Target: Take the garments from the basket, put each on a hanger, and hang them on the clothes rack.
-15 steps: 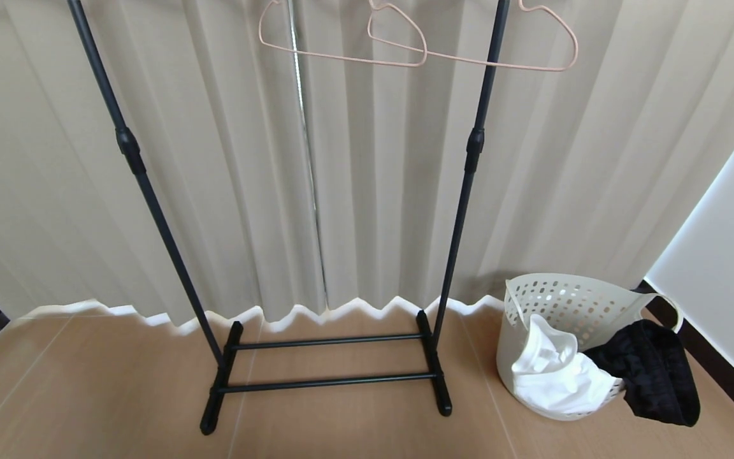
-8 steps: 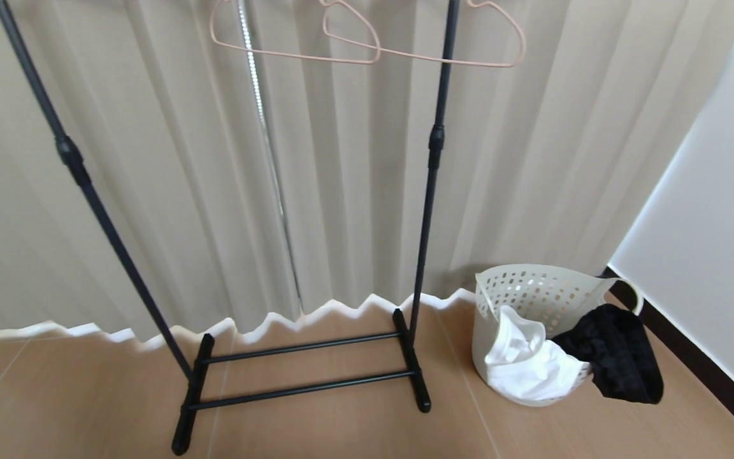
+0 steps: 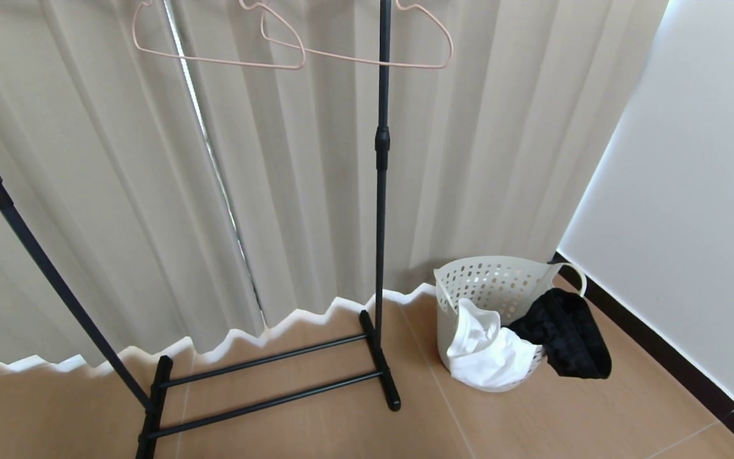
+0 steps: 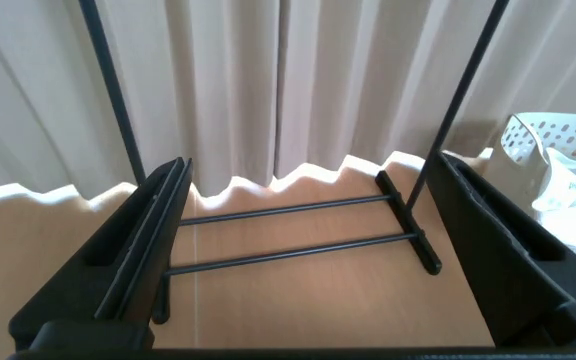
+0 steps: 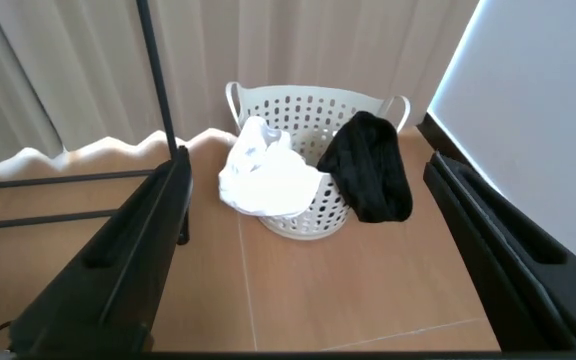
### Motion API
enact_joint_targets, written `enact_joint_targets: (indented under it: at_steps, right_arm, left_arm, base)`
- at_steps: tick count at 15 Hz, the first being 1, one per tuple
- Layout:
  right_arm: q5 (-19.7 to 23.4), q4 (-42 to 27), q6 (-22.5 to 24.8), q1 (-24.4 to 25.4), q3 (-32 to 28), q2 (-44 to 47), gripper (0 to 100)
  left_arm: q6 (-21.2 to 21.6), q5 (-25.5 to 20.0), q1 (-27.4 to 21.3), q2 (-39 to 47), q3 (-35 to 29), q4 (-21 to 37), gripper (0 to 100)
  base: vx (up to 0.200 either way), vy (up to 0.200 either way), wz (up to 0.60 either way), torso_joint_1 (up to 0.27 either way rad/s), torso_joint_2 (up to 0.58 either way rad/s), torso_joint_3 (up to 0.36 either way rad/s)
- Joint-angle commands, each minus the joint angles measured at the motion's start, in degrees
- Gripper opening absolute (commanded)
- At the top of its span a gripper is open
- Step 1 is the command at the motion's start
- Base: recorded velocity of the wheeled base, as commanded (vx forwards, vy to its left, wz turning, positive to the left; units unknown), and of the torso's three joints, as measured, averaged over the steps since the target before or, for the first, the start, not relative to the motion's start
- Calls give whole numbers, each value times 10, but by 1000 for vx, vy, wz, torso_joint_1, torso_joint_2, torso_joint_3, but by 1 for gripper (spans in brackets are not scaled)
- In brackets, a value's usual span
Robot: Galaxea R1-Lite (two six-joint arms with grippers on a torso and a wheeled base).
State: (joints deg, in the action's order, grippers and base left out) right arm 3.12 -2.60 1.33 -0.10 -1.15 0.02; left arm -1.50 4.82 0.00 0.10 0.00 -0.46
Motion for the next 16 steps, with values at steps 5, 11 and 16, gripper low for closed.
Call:
enact_joint_targets:
  at_steps: [5, 11, 16]
  right_arm:
    - [0, 0, -2, 0, 0, 0, 100]
    - [0, 0, -2, 0, 0, 0, 100]
    - [0, 0, 0, 0, 0, 0, 100]
  left_arm:
    - [-1, 0, 0, 0, 0, 0, 100]
    - [-2, 1, 0, 0, 0, -1, 100]
    - [-3, 1, 0, 0, 0, 0, 100]
  base:
    - [200, -200, 0, 2, 4, 4]
    - [0, -100, 0, 4, 2, 0]
    - [0, 0, 0, 0, 0, 0]
